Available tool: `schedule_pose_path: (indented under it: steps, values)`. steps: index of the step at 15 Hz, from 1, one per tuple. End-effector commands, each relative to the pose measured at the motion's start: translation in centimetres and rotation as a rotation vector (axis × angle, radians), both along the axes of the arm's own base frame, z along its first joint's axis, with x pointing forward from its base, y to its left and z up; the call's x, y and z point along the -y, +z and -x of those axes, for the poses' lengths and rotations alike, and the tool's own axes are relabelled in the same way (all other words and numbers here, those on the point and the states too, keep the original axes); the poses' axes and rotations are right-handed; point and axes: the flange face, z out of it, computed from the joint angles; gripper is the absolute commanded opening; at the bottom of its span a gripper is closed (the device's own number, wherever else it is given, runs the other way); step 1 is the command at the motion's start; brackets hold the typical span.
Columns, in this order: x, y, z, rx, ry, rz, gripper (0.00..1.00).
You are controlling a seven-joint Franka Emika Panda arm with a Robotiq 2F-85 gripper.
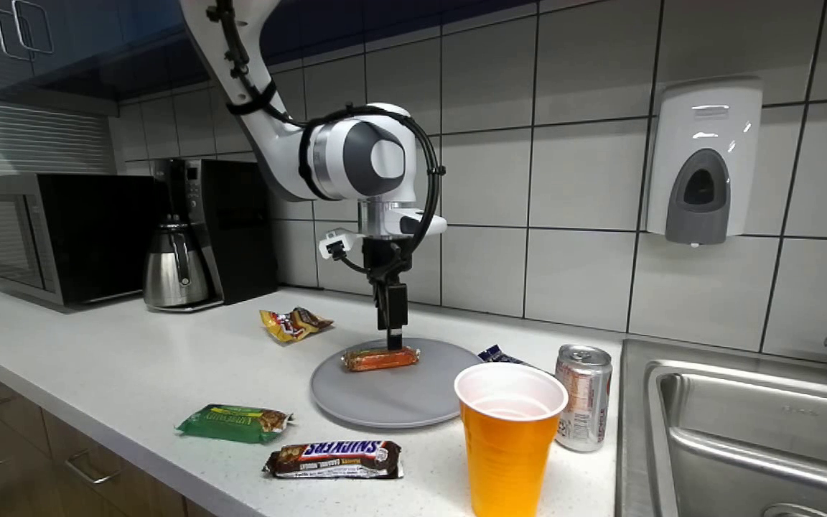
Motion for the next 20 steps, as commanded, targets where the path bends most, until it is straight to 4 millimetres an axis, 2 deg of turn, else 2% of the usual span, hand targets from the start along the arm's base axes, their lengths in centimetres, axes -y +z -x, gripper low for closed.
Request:
schedule_pose_path:
  steps: [1, 11, 20]
  values:
    - [0.1, 1.6, 2.0, -0.01, -0.001, -0.005, 1.0]
    - [-2.1, 2.6, 6.4, -0.026, 0.016, -0.004, 1.0]
    - [-4.8, 2.5, 10.1, -0.054, 0.033, 0.015, 1.0]
